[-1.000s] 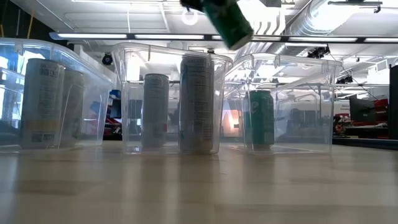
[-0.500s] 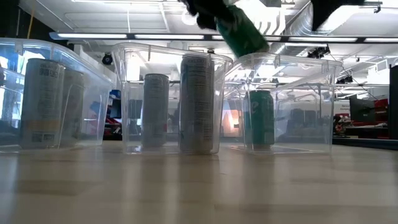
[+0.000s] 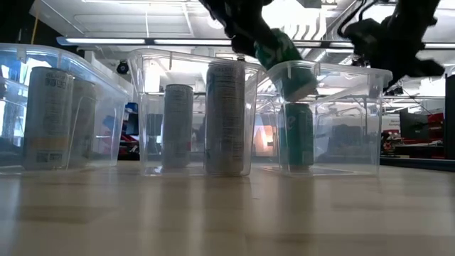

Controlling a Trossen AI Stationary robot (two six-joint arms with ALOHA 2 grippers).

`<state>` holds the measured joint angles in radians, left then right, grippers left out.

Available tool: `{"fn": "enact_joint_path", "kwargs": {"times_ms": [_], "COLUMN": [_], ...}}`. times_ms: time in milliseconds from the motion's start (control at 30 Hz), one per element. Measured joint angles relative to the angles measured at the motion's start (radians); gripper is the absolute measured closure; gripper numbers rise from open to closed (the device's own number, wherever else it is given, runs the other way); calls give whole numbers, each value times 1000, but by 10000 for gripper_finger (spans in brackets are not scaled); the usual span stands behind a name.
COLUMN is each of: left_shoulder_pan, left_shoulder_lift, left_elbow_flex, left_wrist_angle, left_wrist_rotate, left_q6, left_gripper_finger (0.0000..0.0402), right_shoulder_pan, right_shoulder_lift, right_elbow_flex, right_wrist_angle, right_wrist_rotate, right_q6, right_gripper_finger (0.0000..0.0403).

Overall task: Sort soda cans
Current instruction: Put the green soda can into the right transparent container

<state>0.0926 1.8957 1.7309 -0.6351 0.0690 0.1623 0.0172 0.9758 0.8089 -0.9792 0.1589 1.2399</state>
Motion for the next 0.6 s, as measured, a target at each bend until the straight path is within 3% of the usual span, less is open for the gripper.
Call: {"fn": "enact_joint_path", "kwargs": {"times_ms": [200, 600], "left_shoulder_pan": [3, 48], "left_shoulder_lift": [4, 4], "left_elbow_flex": [-2, -1], "left_wrist_angle": [-111, -266], "left_wrist_rotate": [-73, -101], "left_q6": [7, 72], "left_gripper_finger": [122, 122], "right_shoulder_pan": [0, 5], "right_shoulder_lift": [24, 180], "right_elbow_flex": [-109, -121], "right_wrist_angle": [264, 496], "right_wrist_rotate": [-28, -51], "right_q6": [18, 12], "right_gripper_finger": [403, 403]}}
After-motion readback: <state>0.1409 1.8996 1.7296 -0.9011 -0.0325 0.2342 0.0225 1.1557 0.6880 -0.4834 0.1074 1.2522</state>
